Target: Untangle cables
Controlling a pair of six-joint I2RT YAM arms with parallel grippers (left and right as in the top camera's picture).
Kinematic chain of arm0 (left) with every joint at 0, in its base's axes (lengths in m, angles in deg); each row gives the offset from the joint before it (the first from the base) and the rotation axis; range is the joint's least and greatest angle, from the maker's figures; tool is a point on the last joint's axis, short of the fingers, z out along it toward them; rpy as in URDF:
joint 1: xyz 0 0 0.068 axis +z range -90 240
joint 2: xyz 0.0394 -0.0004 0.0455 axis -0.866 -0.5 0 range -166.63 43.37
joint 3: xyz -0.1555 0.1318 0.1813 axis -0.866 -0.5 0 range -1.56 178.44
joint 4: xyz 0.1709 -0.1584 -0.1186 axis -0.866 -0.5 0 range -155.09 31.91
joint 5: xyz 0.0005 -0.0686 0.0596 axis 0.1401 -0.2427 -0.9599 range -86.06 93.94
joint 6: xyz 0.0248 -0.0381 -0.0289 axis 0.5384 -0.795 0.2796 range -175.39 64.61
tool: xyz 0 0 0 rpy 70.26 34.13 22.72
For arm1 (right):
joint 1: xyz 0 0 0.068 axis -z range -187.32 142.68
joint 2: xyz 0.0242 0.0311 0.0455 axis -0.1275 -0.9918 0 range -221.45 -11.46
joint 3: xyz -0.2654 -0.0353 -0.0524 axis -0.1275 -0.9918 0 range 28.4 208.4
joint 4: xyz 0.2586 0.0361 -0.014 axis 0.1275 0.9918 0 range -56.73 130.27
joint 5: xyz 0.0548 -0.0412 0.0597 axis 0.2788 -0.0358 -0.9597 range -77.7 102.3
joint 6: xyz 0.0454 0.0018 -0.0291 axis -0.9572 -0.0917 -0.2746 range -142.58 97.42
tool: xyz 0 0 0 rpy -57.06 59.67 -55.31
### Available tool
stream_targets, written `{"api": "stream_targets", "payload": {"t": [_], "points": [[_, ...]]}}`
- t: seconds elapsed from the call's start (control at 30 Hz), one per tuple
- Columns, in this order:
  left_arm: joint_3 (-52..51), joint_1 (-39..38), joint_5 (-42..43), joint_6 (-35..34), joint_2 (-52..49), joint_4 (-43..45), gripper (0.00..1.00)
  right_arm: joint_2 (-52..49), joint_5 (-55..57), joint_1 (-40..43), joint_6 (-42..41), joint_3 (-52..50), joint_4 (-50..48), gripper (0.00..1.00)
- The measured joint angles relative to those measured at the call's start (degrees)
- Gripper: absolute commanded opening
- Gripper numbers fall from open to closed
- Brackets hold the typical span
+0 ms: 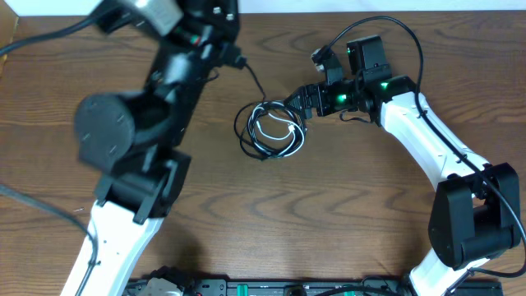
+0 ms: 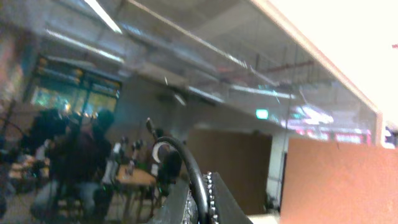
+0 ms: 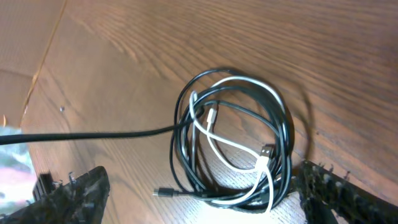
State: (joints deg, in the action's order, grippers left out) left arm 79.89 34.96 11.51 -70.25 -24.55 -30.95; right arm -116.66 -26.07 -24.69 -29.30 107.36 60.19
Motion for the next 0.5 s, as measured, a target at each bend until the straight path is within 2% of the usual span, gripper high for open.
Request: {"api": "stream_targets", "payload": {"t": [0.23, 0.5], "points": [[0.0, 0.0, -4.9, -0.2, 3.2, 0.1, 0.08, -0.8, -1.3, -3.8, 7.2, 0.0, -0.2, 0.96], [0.0, 0.0, -6.7, -0.2, 3.5, -1.6, 0.07, -2.1, -2.8, -9.1, 13.4, 0.0, 3.2, 0.96]]}}
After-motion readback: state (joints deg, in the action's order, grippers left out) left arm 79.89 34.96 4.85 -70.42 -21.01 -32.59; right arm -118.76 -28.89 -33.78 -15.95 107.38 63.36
